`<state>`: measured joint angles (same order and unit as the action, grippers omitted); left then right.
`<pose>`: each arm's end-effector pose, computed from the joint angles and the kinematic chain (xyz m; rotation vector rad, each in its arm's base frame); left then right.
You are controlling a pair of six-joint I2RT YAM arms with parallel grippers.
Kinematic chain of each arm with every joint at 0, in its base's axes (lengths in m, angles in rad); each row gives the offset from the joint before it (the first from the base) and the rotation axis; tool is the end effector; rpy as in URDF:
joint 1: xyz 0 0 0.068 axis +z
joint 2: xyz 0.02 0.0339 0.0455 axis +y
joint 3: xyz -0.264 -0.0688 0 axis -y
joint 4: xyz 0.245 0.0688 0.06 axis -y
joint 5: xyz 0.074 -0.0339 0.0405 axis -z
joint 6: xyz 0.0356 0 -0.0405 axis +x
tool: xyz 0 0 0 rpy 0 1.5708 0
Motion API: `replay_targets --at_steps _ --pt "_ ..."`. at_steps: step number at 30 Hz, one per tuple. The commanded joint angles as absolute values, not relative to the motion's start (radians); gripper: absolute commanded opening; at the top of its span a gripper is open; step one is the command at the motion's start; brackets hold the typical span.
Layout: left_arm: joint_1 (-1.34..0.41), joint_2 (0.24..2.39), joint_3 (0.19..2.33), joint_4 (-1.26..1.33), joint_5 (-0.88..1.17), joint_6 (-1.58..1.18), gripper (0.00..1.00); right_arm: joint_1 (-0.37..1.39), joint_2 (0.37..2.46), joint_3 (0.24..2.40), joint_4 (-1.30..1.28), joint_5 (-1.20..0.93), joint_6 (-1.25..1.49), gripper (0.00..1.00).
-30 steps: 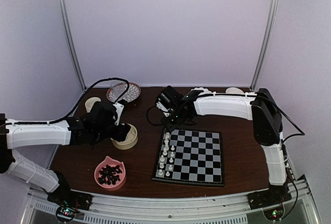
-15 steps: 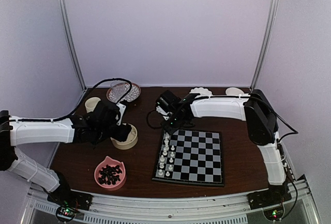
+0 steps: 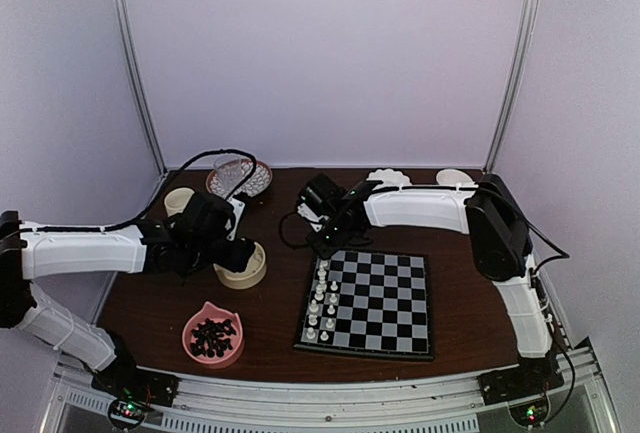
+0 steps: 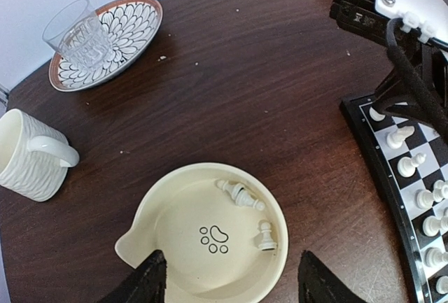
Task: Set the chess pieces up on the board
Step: Place the rook at a1, then pick up the chess pile from the storage box.
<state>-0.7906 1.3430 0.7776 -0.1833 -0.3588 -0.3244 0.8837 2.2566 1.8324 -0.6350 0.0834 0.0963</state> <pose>0.2045 -0.1888 0.2170 0.3483 2.2408 -0.1734 0.3123 0.3760 0.1762 -0.9871 2.4516 0.2280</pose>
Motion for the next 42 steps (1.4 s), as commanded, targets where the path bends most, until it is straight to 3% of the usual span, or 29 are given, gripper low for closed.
replay_targets --at_steps 1,4,18,25,32,42 --pt "-0.784 1.353 0.808 -0.175 -0.349 -0.336 0.65 0.879 2.275 1.859 -0.642 0.078 0.094 0.13" --pt "-0.784 1.356 0.811 -0.175 -0.347 -0.336 0.65 0.879 2.274 1.859 -0.641 0.083 0.092 0.23" --pt "-0.753 1.408 0.835 -0.199 -0.304 -0.368 0.65 0.879 2.212 1.861 -0.646 0.094 0.087 0.32" --pt "-0.734 1.529 0.902 -0.252 -0.291 -0.388 0.58 0.88 2.151 1.905 -0.663 0.076 0.098 0.33" --pt "-0.639 1.673 1.002 -0.318 -0.157 -0.43 0.49 0.885 1.981 1.752 -0.568 0.029 0.121 0.32" --pt "-0.606 1.793 1.072 -0.353 -0.078 -0.46 0.49 0.885 1.75 1.491 -0.438 0.004 0.155 0.32"
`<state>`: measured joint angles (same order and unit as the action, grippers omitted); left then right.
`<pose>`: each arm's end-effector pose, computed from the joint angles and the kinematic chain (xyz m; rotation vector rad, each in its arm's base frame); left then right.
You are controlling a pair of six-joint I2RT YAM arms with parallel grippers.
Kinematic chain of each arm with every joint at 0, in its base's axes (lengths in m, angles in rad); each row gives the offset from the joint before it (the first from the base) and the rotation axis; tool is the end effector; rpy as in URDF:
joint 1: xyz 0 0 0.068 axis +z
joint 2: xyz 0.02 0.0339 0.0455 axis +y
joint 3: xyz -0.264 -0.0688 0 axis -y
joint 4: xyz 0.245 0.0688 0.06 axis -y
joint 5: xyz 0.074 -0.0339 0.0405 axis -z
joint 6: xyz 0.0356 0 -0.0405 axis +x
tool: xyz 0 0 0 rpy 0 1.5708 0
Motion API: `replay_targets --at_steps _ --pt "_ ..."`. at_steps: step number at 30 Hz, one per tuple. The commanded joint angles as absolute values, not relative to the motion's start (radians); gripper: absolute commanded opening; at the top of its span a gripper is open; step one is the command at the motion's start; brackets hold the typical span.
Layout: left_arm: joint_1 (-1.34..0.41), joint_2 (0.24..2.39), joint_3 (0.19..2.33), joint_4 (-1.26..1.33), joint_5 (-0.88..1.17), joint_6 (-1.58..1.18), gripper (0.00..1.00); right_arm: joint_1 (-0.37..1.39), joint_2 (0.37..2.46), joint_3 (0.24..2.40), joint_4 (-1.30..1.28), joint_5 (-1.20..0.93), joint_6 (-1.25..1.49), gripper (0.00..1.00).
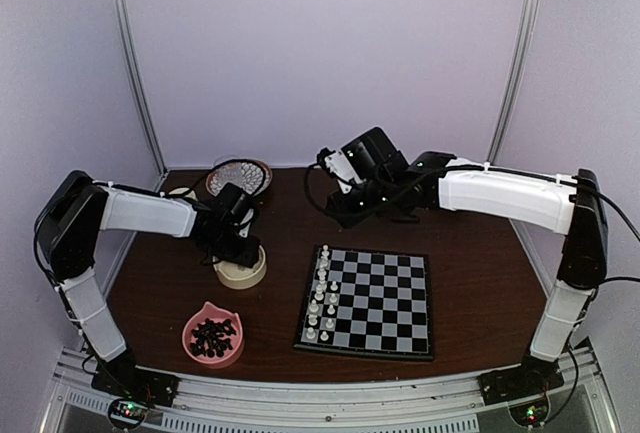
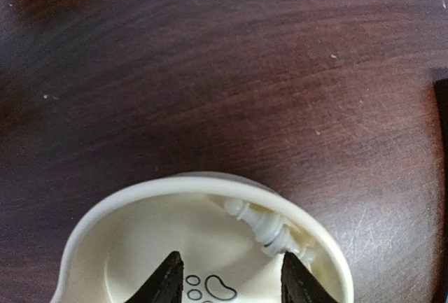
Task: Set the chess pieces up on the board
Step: Pick up the chess pile from the storage box.
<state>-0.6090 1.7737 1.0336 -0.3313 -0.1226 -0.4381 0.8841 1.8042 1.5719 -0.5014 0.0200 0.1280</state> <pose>0.2870 -0.1949 0.1552 0.1843 2.6364 -0.1965 0.2635 0.3202 0.2989 -0.8596 2.1929 0.4873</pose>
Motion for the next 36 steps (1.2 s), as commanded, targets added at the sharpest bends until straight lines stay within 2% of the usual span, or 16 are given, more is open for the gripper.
replay_targets --at_steps 1,14,20,24,36 --pt "-0.605 1.799 1.077 -0.353 -0.073 -0.459 0.49 0.885 1.738 1.468 -0.424 0.002 0.157 0.32" --pt "-0.604 1.88 1.152 -0.395 -0.085 -0.473 0.52 0.885 1.703 1.355 -0.329 0.004 0.163 0.29" --pt "-0.604 1.872 1.147 -0.419 -0.141 -0.485 0.38 0.885 1.697 1.319 -0.297 0.003 0.163 0.28" --pt "-0.604 1.833 1.125 -0.422 -0.165 -0.489 0.34 0.885 1.692 1.303 -0.284 0.004 0.158 0.28" --pt "-0.604 1.663 1.015 -0.353 -0.131 -0.499 0.38 0.885 1.673 1.258 -0.237 0.031 0.14 0.27"
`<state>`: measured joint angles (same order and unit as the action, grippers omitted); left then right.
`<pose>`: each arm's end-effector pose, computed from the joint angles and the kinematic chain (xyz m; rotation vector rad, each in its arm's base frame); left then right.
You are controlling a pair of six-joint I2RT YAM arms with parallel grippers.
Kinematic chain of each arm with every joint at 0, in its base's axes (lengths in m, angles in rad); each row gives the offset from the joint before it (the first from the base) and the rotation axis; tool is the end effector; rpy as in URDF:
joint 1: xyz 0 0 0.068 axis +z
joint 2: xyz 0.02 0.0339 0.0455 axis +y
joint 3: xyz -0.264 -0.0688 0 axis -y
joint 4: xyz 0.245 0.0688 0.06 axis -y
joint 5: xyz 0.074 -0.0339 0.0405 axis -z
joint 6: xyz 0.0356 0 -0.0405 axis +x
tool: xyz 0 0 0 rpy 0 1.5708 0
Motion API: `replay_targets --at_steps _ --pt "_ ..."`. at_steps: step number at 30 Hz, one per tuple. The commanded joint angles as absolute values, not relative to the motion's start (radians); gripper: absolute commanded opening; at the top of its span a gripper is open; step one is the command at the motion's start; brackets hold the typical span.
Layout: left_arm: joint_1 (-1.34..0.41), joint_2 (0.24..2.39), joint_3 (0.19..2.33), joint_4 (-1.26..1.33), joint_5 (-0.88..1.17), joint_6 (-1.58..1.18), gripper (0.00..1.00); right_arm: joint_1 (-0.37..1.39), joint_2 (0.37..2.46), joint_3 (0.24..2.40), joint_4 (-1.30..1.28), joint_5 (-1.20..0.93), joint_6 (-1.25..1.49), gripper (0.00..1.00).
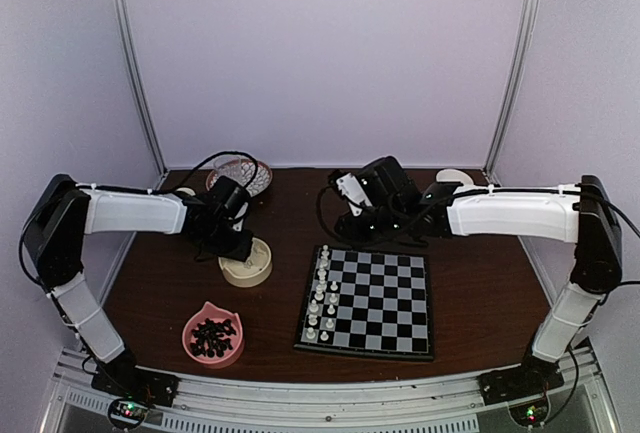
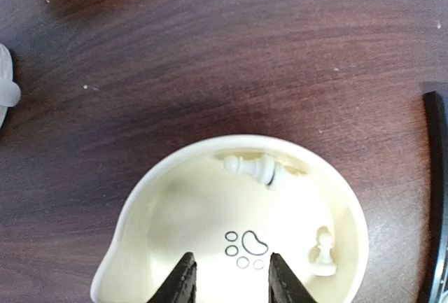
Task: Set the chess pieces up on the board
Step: Pick up the chess pile from the storage box.
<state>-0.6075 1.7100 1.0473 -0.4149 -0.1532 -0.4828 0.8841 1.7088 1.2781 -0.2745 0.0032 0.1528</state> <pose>0.2809 -0.1887 0.1753 0.1135 2.6353 -0.1712 0.2457 0.2996 0.2562 -0.8331 2.1809 0.5312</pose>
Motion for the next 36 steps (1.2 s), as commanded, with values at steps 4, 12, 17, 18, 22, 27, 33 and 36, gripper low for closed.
replay_targets --at_steps 4,12,17,18,22,27,33,36 --pt "-0.604 1.672 0.994 -0.274 -0.1 -0.526 0.4 0.886 1.665 1.239 -0.217 0.045 0.137 0.27" --pt "-0.615 1.757 1.024 -0.276 -0.222 -0.821 0.43 0.885 1.665 1.223 -0.195 0.048 0.135 0.26" --pt "-0.614 1.779 1.043 -0.29 -0.225 -0.849 0.42 0.885 1.663 1.218 -0.191 0.041 0.133 0.26" --pt "-0.615 1.781 1.038 -0.278 -0.216 -0.85 0.43 0.885 1.662 1.217 -0.189 0.04 0.134 0.25" --pt "-0.615 1.779 1.017 -0.216 -0.189 -0.855 0.45 0.886 1.664 1.215 -0.186 0.037 0.132 0.25" --pt "-0.615 1.777 0.993 -0.155 -0.173 -0.869 0.5 0.887 1.659 1.212 -0.183 0.034 0.131 0.25" --pt "-0.615 1.818 1.019 -0.146 -0.169 -0.877 0.51 0.886 1.658 1.206 -0.176 0.03 0.13 0.25" --pt "-0.615 1.851 1.053 -0.184 -0.166 -0.881 0.51 0.887 1.662 1.206 -0.176 0.026 0.13 0.25"
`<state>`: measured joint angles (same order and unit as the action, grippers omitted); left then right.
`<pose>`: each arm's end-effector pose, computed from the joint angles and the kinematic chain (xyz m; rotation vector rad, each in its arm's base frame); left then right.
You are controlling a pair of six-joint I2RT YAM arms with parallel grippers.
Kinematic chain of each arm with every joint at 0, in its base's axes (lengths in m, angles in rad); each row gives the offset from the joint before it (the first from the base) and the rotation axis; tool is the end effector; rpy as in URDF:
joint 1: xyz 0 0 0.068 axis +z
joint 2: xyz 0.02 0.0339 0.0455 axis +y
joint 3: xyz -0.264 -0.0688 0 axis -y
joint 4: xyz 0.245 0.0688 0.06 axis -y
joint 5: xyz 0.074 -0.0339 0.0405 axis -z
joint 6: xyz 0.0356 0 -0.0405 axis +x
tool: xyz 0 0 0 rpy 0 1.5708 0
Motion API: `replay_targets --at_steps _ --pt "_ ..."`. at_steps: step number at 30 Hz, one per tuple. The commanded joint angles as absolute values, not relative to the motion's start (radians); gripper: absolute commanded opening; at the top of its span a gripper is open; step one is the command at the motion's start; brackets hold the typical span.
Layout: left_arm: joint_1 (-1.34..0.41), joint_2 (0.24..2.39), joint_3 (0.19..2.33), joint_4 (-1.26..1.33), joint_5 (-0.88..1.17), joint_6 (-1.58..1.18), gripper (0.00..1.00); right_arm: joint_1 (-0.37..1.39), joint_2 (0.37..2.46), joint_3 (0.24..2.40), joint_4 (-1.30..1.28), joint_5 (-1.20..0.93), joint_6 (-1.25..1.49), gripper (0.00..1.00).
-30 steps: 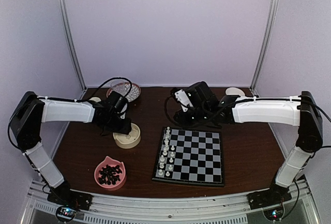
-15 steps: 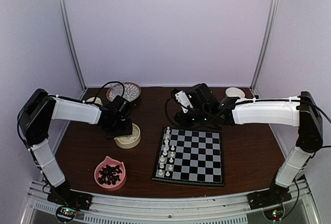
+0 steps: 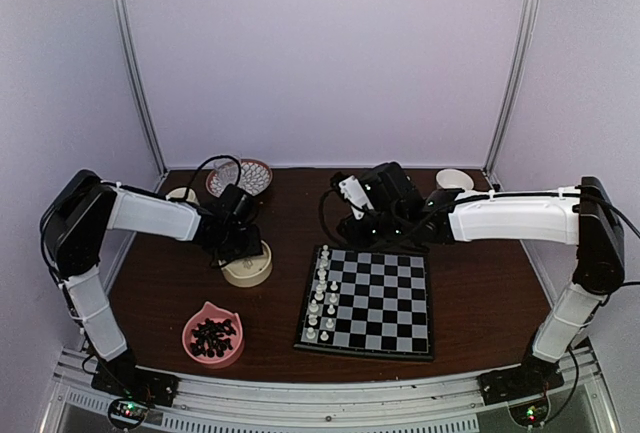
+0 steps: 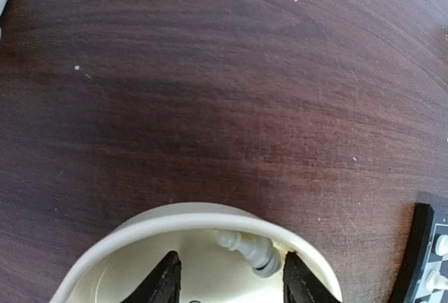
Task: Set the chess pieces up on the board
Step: Pick up the chess pile from the storage box.
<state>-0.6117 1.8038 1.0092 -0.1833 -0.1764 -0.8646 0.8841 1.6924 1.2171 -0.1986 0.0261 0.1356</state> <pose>0.2953 -0.1995 0.1471 -0.3922 2.5356 -0.3594 0.2435 0.2956 0.2484 -0.8261 2.1427 0.5131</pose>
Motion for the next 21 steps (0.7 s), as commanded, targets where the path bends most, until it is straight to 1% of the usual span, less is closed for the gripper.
replay_targets --at_steps 1,4,8,12,15,16,21 --pt "-0.615 1.863 1.066 -0.211 -0.181 -0.892 0.5 0.887 1.664 1.206 -0.175 0.025 0.131 0.25" --pt "-0.615 1.893 1.124 -0.357 -0.248 -0.939 0.49 0.887 1.668 1.204 -0.172 0.022 0.132 0.25" --pt "-0.615 1.916 1.178 -0.497 -0.283 -0.974 0.41 0.887 1.677 1.204 -0.171 0.02 0.132 0.25" --pt "-0.615 1.921 1.182 -0.548 -0.282 -0.981 0.37 0.887 1.682 1.203 -0.169 0.023 0.13 0.25" --pt "-0.615 1.92 1.198 -0.595 -0.276 -0.968 0.29 0.887 1.683 1.203 -0.168 0.026 0.127 0.25" --pt "-0.615 1.915 1.196 -0.599 -0.268 -0.961 0.27 0.886 1.683 1.203 -0.167 0.027 0.127 0.25" --pt "-0.615 1.891 1.172 -0.577 -0.223 -0.928 0.17 0.887 1.684 1.2 -0.164 0.026 0.126 0.25"
